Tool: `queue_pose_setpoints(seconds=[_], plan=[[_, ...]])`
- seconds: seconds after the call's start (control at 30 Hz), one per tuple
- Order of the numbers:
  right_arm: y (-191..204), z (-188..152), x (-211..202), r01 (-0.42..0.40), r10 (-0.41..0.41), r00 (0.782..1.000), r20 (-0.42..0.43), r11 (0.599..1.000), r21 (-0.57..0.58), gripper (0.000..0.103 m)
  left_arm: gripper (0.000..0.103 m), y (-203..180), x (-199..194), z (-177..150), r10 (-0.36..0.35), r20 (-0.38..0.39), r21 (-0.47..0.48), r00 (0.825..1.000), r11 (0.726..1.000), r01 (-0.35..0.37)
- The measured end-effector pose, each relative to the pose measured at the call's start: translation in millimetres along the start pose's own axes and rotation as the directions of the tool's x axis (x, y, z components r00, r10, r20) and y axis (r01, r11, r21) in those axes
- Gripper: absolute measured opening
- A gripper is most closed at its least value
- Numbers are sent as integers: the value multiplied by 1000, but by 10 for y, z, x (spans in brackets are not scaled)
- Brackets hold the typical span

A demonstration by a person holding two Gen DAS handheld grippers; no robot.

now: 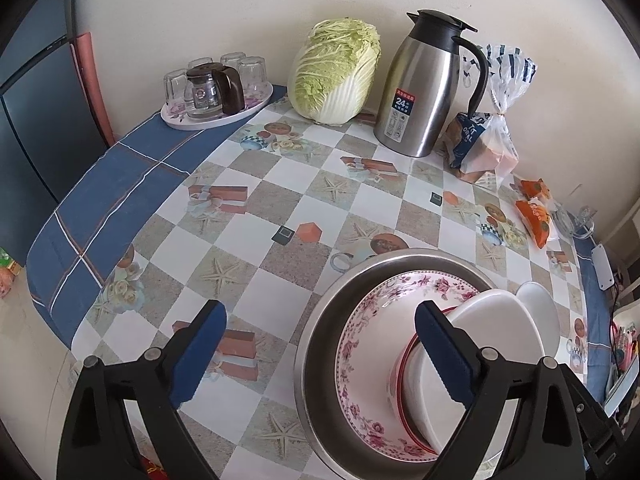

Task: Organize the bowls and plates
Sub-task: 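Move both tools to the rim of the white round bowl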

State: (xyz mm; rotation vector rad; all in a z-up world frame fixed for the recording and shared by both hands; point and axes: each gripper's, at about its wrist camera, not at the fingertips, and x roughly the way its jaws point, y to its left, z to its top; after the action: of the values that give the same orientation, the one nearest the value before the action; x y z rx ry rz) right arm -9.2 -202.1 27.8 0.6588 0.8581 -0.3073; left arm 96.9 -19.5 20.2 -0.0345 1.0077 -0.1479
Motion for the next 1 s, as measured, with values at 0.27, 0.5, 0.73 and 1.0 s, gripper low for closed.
queue_pose_setpoints(seconds=[0.27, 0.5, 0.73, 1.0], plan=[[6, 10, -30, 8, -7, 1000, 27, 1000, -22, 103, 96, -14, -6, -8, 18, 14, 5, 1000, 1000, -18], [-64, 62, -95, 25, -24, 998, 66, 999, -21, 103, 96, -67, -43, 6, 13, 49, 7, 999, 1000, -14], [-301, 199, -77, 60, -61, 996, 60, 998, 5, 103, 96, -222, -152, 94, -48, 111, 20, 993, 999, 46], [-809, 357, -13, 88, -93, 995, 39, 990, 108, 103, 96, -853, -239, 347, -152, 69, 144, 986, 980, 141]])
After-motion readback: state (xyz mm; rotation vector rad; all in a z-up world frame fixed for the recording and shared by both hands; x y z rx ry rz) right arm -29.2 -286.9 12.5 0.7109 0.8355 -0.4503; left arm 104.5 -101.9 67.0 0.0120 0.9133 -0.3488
